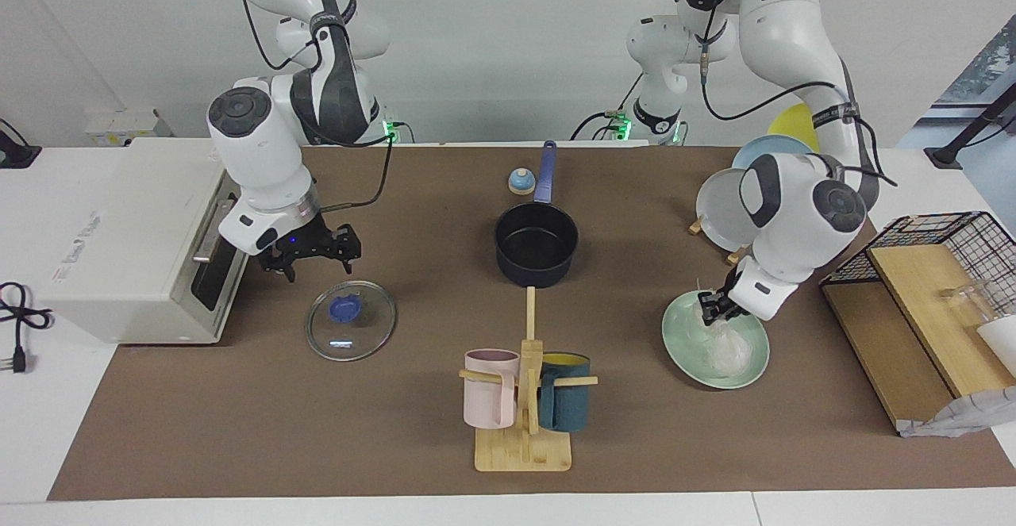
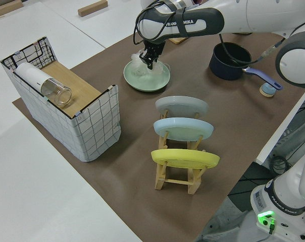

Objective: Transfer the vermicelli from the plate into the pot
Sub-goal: 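Grasp the vermicelli with the left gripper while the right gripper reaches the lid, then carry the vermicelli over the black pot with the left gripper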

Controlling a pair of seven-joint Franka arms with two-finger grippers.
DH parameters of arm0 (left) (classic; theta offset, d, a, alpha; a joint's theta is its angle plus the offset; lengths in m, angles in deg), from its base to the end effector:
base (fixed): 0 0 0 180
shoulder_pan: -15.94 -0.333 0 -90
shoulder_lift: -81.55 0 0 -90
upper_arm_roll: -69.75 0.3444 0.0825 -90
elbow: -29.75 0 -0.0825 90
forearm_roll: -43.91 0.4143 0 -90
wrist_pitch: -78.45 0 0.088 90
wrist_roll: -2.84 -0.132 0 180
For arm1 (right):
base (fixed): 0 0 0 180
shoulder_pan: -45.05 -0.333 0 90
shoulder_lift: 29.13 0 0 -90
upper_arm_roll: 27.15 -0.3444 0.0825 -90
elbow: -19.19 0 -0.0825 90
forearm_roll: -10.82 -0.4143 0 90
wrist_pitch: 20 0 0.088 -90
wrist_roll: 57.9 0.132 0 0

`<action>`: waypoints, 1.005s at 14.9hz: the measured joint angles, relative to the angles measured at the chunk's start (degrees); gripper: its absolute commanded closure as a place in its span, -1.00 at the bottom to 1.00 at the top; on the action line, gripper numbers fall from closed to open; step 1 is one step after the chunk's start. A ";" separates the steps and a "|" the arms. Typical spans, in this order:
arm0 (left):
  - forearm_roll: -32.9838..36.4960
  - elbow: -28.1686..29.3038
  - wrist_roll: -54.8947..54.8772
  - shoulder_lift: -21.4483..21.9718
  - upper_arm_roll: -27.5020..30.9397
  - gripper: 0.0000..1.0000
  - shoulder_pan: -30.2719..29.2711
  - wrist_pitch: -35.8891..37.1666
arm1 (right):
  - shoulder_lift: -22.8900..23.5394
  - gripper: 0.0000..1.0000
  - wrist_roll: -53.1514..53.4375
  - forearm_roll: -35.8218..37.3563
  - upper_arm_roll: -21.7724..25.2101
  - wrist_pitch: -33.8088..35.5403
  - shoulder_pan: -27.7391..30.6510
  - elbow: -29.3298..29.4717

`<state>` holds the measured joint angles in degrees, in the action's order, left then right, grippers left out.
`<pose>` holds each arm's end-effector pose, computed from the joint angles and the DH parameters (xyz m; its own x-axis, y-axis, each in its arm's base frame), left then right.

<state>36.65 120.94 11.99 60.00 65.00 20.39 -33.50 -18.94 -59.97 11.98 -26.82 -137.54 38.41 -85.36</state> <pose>0.6938 -0.1174 0.4076 0.9980 0.0500 -0.0399 0.0552 -0.9883 0.1422 0.6435 0.0698 0.4314 0.9867 0.1550 0.0480 0.1541 -0.9878 0.0212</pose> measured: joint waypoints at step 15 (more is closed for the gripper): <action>-7.46 19.95 29.34 18.94 -2.23 1.00 26.81 -1.50 | 8.74 -1.00 0.11 -1.08 0.08 -9.92 -1.19 -2.77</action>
<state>29.19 140.88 41.33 78.94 62.77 47.20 -35.00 -10.21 -59.85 10.90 -26.74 -147.46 37.23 -88.13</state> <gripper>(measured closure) 0.767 0.000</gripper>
